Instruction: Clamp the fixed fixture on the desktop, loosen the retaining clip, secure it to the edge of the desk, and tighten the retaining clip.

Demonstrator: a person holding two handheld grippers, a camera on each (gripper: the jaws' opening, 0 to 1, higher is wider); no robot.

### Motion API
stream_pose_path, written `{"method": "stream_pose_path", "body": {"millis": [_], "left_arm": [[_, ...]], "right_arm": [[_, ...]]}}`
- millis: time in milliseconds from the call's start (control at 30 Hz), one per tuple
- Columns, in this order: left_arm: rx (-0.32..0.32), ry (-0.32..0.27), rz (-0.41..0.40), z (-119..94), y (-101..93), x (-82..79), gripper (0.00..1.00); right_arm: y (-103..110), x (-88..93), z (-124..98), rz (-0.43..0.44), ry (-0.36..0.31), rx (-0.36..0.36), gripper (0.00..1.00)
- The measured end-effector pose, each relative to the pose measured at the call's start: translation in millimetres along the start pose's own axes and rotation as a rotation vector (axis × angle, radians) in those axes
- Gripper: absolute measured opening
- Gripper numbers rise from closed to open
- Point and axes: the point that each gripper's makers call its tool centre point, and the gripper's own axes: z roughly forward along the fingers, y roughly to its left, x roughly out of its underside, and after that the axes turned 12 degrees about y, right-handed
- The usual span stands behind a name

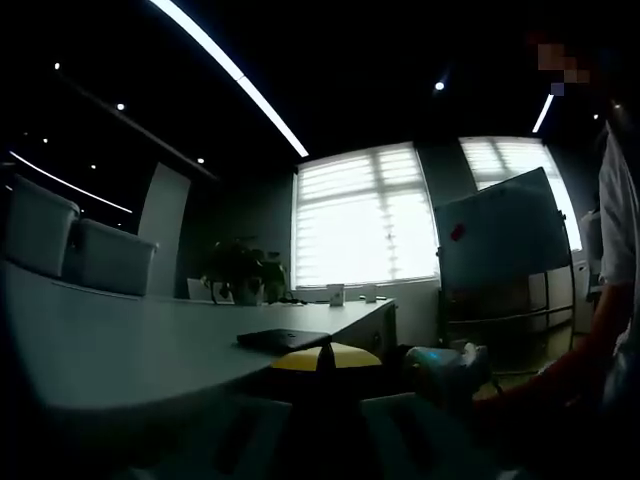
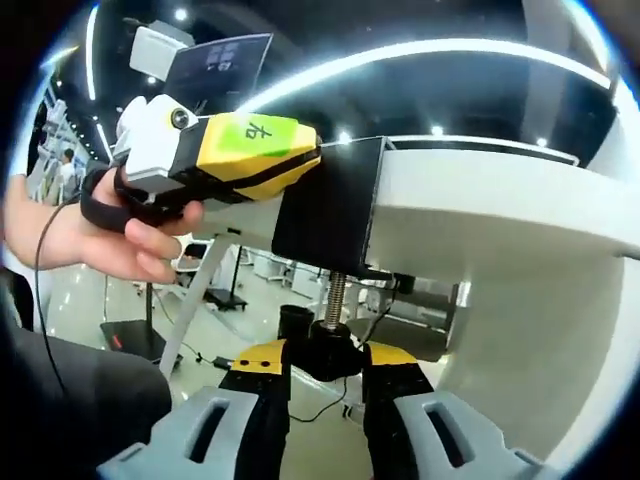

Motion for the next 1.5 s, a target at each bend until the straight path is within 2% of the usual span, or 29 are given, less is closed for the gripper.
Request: {"method": "stream_pose_path", "body": {"millis": [67, 133, 200, 267, 333, 400, 500, 667, 967, 1100, 1167, 1333, 1400, 1433, 1500], "left_arm": [[-0.001, -0.002, 0.0, 0, 0.0, 0.0, 0.01], [-0.004, -0.001, 0.003, 0, -0.1, 0.2, 0.01], [-0.008, 0.0, 0.004, 0, 0.0, 0.9, 0.01], [-0.015, -0.003, 0.006, -1, 0.2, 1.8, 0.01], [-0.019, 0.001, 0.008, -1, 0.7, 3.1, 0.01], [-0.018, 0.0, 0.0, -2, 1.0, 3.7, 0.01], [-0.018, -0.002, -0.006, -2, 1.2, 3.6, 0.01], [-0.026, 0.005, 0.004, -1, 0.9, 3.9, 0.01], [-0.023, 0.007, 0.009, -1, 1.0, 3.9, 0.01], [-0.024, 0.008, 0.016, -1, 0.7, 4.0, 0.01], [-0.024, 0.01, 0.019, -1, 0.6, 4.1, 0.01], [-0.031, 0.02, 0.031, -1, -0.1, 4.0, 0.01], [-0.035, 0.023, 0.038, -1, -0.1, 4.3, 0.01], [-0.035, 0.023, 0.041, -1, -0.1, 4.3, 0.01], [-0.034, 0.024, 0.042, -1, 0.1, 4.4, 0.01]], "right_arm": [[-1, 1.0, -3, -0.064, -0.002, 0.086, 0.27], [-2, 9.3, -5, -0.055, 0.032, 0.148, 0.28], [3, 15.5, -10, 0.051, 0.038, 0.19, 0.3], [-1, 14.3, -26, 0.158, 0.023, 0.31, 0.31], [7, -6.1, -42, 0.201, -0.063, 0.347, 0.31], [7, -12.3, -51, 0.093, -0.019, 0.439, 0.31], [9, -17.0, -46, 0.114, -0.01, 0.447, 0.32], [0, -4.8, -32, 0.159, 0.036, 0.47, 0.34], [-15, -2.2, -11, 0.2, 0.029, 0.499, 0.36], [-17, -1.9, -7, 0.198, 0.039, 0.504, 0.26], [-18, -2.5, -8, 0.204, 0.038, 0.498, 0.26], [-15, -3.4, -10, 0.156, 0.024, 0.448, 0.26], [-15, -1.7, -10, 0.166, 0.019, 0.415, 0.25], [-11, -2.8, -7, 0.171, 0.006, 0.364, 0.25], [-11, -2.7, -7, 0.145, 0.002, 0.323, 0.25]]}}
